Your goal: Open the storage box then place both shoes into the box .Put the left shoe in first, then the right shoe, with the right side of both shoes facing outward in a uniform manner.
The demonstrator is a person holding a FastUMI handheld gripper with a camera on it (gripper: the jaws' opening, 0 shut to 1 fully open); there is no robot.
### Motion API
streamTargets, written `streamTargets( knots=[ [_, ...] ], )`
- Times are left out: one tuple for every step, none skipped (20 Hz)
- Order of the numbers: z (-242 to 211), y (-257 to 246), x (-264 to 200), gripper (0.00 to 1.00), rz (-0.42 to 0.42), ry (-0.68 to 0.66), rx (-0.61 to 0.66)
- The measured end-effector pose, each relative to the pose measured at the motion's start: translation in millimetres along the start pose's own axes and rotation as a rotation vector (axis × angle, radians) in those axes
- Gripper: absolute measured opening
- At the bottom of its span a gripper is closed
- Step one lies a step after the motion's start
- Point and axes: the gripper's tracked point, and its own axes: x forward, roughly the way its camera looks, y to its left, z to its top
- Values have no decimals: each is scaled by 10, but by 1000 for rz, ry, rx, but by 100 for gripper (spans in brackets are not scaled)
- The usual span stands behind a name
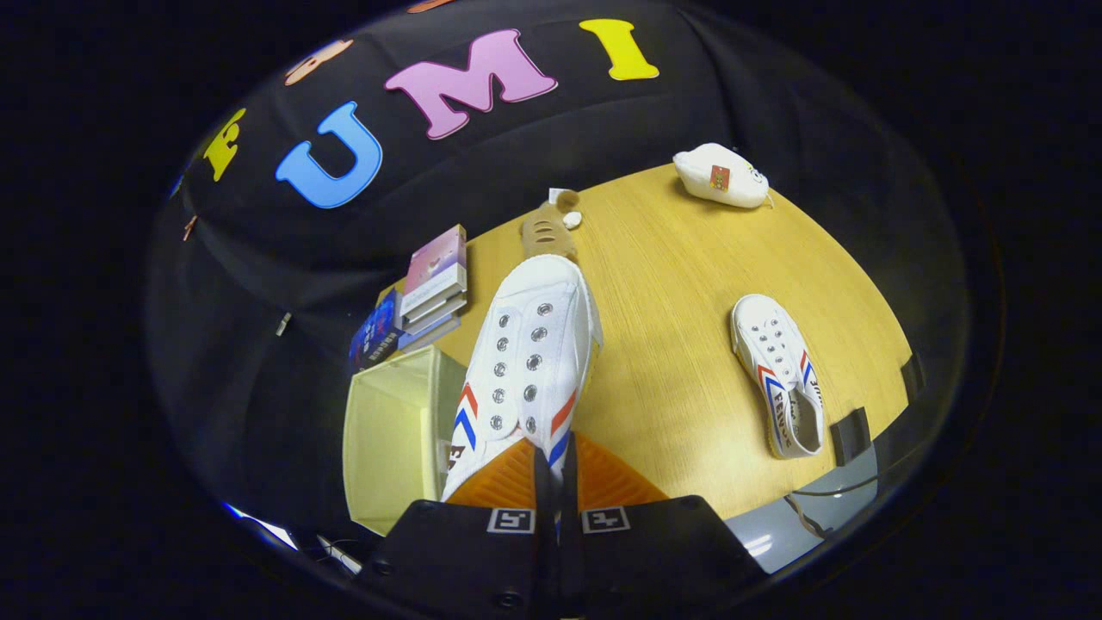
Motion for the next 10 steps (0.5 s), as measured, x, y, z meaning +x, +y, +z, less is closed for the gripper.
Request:
streamTargets(
  knots=[
    [8, 138, -63, 5, 14, -8, 3],
    [17, 274, -113, 5, 32, -13, 8],
    [9, 415, -154, 5, 49, -16, 14],
    [-11, 576, -182, 5, 70, -14, 17],
    [-36, 708, -191, 5, 86, -13, 14],
    [-74, 858, -190, 5, 104, -7, 9],
    [-112, 1010, -186, 5, 123, -1, 2],
    [-165, 1152, -153, 5, 143, 6, -4],
    [-234, 1285, -111, 5, 161, 16, -8],
    [-321, 1403, -60, 5, 176, 31, -13]
  ],
)
